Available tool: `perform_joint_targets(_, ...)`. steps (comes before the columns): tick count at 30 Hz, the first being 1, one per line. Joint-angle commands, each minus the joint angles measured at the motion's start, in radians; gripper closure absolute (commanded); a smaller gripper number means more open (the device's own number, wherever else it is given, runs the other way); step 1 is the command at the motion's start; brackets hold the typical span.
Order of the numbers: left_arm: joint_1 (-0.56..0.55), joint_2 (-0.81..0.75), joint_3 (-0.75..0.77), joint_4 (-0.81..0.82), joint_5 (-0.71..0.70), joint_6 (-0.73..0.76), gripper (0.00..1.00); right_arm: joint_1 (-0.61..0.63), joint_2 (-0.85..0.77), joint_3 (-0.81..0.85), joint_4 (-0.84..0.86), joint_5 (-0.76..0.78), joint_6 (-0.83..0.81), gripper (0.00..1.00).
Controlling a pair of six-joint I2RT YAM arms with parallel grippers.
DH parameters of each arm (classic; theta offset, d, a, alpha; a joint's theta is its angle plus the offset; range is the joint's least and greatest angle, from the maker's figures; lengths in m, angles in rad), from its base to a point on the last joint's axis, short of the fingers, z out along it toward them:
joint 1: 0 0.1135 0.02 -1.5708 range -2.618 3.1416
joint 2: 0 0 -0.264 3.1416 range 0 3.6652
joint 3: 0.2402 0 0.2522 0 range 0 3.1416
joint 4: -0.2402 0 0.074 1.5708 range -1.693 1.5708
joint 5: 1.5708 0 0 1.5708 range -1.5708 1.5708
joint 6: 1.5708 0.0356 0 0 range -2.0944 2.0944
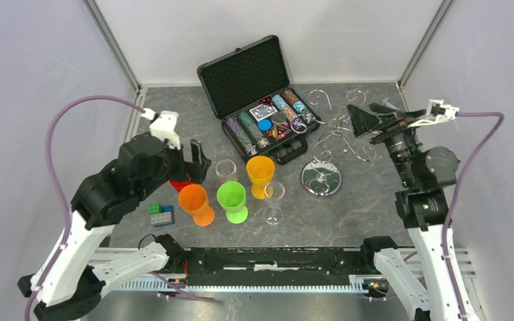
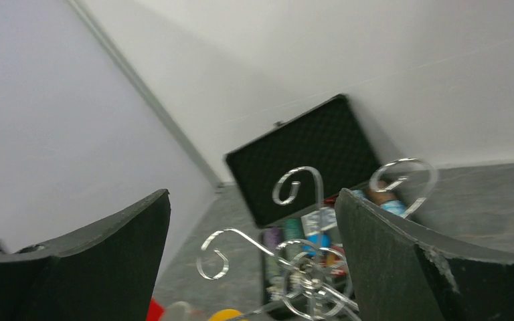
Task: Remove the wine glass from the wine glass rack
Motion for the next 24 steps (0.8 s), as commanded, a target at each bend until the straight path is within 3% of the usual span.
perform_joint_targets(1, -0.002, -0.097, -0.020, 0.200, -0.193, 0.033, 0.00, -0.003, -0.089, 0.116, -0.182, 0.184, -0.355, 0.02)
perform_joint_targets(5, -0.002, -0.189, -0.037, 0.259, -0.266, 0.044, 0.00, -0.003, -0.165, 0.152, -0.312, 0.451, -0.527, 0.02)
perform_joint_targets(12, -0.002, -0.327, -0.091, 0.318, -0.340, 0.063, 0.00, -0.003, -0.298, 0.126, -0.362, 0.761, -0.681, 0.02)
perform_joint_targets(17, -0.002, -0.445, -0.165, 0.334, -0.374, 0.080, 0.00, -0.004, -0.396, 0.091, -0.358, 0.892, -0.698, 0.02)
perform_joint_targets(24, -0.002, -0.536, -0.174, 0.323, -0.375, 0.106, 0.00, -0.003, -0.486, 0.050, -0.382, 0.945, -0.698, 0.02)
